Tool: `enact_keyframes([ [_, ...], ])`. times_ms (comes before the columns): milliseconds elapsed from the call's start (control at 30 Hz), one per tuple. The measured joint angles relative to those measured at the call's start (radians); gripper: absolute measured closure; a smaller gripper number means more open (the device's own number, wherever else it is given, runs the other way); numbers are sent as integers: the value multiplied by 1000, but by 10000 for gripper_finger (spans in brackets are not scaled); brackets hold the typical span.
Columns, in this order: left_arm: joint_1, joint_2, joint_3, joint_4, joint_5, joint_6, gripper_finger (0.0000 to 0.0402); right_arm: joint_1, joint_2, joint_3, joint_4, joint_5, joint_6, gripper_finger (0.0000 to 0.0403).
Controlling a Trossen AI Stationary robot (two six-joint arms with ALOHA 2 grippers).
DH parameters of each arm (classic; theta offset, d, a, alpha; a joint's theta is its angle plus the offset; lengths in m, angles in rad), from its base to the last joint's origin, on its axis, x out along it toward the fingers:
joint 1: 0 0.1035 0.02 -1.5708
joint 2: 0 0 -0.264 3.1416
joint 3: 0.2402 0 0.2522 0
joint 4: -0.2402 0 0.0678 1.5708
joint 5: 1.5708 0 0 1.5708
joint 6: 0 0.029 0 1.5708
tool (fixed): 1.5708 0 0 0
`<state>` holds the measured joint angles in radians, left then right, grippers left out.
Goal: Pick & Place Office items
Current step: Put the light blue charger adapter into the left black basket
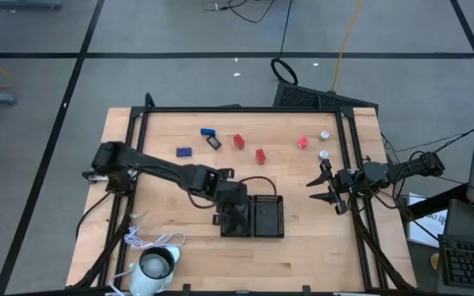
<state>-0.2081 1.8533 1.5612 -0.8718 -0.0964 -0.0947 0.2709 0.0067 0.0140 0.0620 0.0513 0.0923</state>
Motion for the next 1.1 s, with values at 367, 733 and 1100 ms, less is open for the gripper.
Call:
enact_keyframes([
  [367,-3,123,0,-15,-5,-86,281,0,0,0,0,0,0,234],
  [733,-2,137,-21,2,-18,-118,280,0,0,0,0,0,0,234],
  [1100,-2,137,-21,6,-44,-138,266,0,0,0,0,0,0,234],
])
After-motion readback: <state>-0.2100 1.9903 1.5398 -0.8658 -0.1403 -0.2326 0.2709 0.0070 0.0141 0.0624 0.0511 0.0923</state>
